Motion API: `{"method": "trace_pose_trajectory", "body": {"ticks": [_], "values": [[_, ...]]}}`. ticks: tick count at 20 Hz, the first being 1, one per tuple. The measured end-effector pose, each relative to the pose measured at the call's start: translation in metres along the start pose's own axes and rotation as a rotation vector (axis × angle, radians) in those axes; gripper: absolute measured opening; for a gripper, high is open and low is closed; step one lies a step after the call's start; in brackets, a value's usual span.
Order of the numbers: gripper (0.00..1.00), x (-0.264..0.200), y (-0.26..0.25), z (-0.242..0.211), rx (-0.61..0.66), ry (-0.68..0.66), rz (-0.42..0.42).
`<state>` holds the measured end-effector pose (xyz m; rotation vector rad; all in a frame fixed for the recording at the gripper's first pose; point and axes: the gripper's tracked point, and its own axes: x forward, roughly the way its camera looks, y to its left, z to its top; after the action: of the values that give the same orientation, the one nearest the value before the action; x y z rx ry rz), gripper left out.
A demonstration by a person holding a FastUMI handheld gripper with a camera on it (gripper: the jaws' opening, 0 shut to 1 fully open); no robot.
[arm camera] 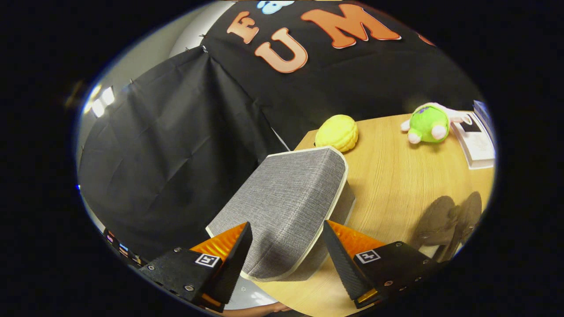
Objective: Open the storage box then place both shoes into the box .Put the left shoe in first, then the right shoe, with the right side of both shoes facing outward in a uniform manner.
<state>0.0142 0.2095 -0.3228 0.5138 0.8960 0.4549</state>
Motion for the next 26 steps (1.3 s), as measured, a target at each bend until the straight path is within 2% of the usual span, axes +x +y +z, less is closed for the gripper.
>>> {"method": "trace_pose_trajectory", "body": {"ticks": [3,6,9,12,15,19,23,26], "values": [[0.96,0.019,-0.011,-0.005,0.072,0.005,0.030],[0.96,0.025,-0.008,-0.011,0.173,0.019,0.118],[0.94,0.036,-0.004,-0.010,0.257,-0.056,0.189],[0.92,0.043,-0.001,-0.013,0.337,-0.078,0.249],[0.89,0.041,-0.002,-0.013,0.376,-0.121,0.266],[0.88,0.039,-0.002,-0.009,0.360,-0.170,0.257],[0.73,0.030,-0.002,0.004,0.390,-0.224,0.254],[0.57,0.021,-0.006,0.017,0.387,-0.270,0.238]]}}
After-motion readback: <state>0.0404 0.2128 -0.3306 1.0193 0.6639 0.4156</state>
